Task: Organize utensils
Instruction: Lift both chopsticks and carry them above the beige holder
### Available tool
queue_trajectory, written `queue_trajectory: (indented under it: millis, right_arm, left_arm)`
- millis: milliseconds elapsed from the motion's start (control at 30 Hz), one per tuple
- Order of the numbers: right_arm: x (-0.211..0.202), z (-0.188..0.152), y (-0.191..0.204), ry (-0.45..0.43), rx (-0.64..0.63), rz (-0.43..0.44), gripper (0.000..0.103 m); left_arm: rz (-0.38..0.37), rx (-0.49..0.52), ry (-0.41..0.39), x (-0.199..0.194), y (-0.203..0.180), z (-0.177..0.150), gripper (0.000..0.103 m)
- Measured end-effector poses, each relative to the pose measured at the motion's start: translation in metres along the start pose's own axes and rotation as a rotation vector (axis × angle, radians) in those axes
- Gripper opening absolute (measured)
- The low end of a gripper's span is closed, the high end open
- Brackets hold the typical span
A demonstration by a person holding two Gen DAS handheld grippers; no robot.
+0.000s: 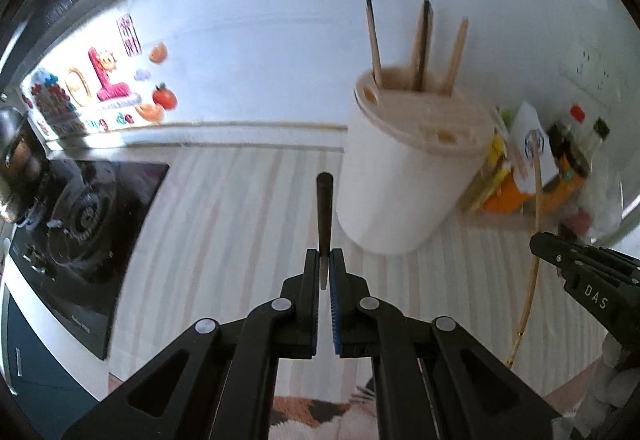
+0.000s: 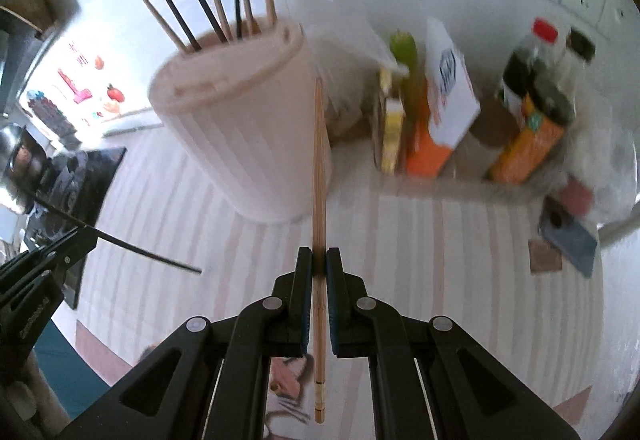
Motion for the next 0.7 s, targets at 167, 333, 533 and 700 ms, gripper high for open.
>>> queue_trajectory:
  millis: [167, 333, 533, 700]
  right_arm:
    - [-0.017, 0.028, 0.011, -0.073, -0.008, 0.019, 0.007]
    - [-0.037, 0.061, 0.027, -0.149, -0.023, 0.052, 0.007]
    - [-0.064, 0.104, 0.056, -0.237, -0.062, 0.107, 0.007]
    - [-0.081, 0.138, 0.082, -0.298, -0.107, 0.138, 0.007]
  left_arm:
    - [0.0, -0.032, -0.062, -0.021, 0.01, 0.027, 0.002]
    - [-0.04, -0.058, -0.127, -0.051, 0.013, 0.058, 0.002]
    - [-0.049, -0.091, -0.242, -0.099, 0.028, 0.095, 0.002]
    - [-0.064, -0.112, -0.318, -0.131, 0.036, 0.122, 0.002]
Point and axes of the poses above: each gripper's, at about its wrist camera, not at the fingertips, and x roughly the way its jaws point, y to its left, z to its top, the point moved 1 cm from there along x, roughly the way its jaws point, and after that the axes turned 14 degrees about z, right-handed, at the moved point
